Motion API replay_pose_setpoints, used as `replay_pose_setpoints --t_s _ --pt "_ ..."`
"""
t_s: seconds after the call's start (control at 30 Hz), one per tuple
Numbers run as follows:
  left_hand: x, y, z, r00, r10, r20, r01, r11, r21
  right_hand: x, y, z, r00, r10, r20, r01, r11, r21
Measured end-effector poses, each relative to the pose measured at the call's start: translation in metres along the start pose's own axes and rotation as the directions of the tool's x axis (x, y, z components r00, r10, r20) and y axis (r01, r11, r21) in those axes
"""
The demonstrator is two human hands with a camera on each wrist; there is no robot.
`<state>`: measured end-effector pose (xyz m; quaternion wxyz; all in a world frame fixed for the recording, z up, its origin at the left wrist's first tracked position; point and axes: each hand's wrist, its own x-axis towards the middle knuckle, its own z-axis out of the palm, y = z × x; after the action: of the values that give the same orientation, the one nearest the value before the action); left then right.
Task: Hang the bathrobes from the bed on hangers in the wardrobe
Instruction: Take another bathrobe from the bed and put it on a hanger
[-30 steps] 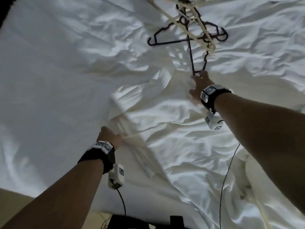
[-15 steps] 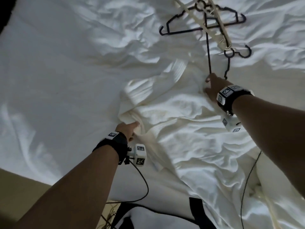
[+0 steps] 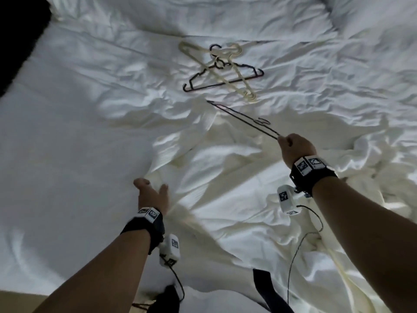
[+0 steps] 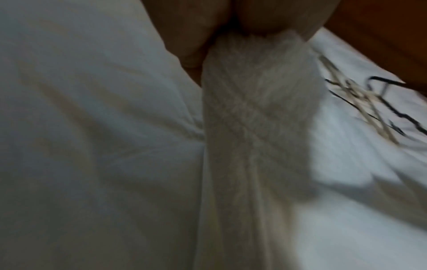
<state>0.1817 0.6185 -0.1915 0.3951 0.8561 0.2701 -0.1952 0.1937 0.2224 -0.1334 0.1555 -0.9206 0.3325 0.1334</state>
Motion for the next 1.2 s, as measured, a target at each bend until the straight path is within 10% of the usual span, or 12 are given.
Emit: replay_pose_setpoints --t_s 0.17,0.53,0.67,0.9,1.07,1.2 --pt "-0.036 -0.004 -0.026 0.959 0.259 0.116 -0.274 0.951 0.140 -0.071 0.022 -0.020 0.995 -0.021 -0.101 0.017 0.999 -0.040" --pt "-0.147 -0.062 -0.072 0.959 0.222 0.175 -0.259 0.939 0.226 -0.229 0.080 0.015 0.965 -0.249 -0.086 0.259 0.956 0.137" --pt "-0.160 -0.049 -0.142 0.866 0.436 0.242 -0.499 0.734 0.461 -0.256 0.099 0.005 0.963 -0.236 -0.127 0.258 0.943 0.210" --pt "-0.170 0.096 -0.341 0.706 0.700 -0.112 -0.445 0.561 0.698 -0.275 0.093 -0.057 0.907 -0.320 -0.274 0.385 0.893 0.233" --pt "-0.228 0.160 -0.299 0.603 0.788 -0.124 -0.669 0.585 0.458 -0.294 0.090 -0.068 0.819 -0.381 -0.429 0.511 0.826 0.240" --pt "-0.248 0.140 -0.222 0.666 0.743 -0.062 -0.730 0.667 0.147 -0.305 0.115 -0.073 0.754 -0.438 -0.490 0.554 0.825 0.116"
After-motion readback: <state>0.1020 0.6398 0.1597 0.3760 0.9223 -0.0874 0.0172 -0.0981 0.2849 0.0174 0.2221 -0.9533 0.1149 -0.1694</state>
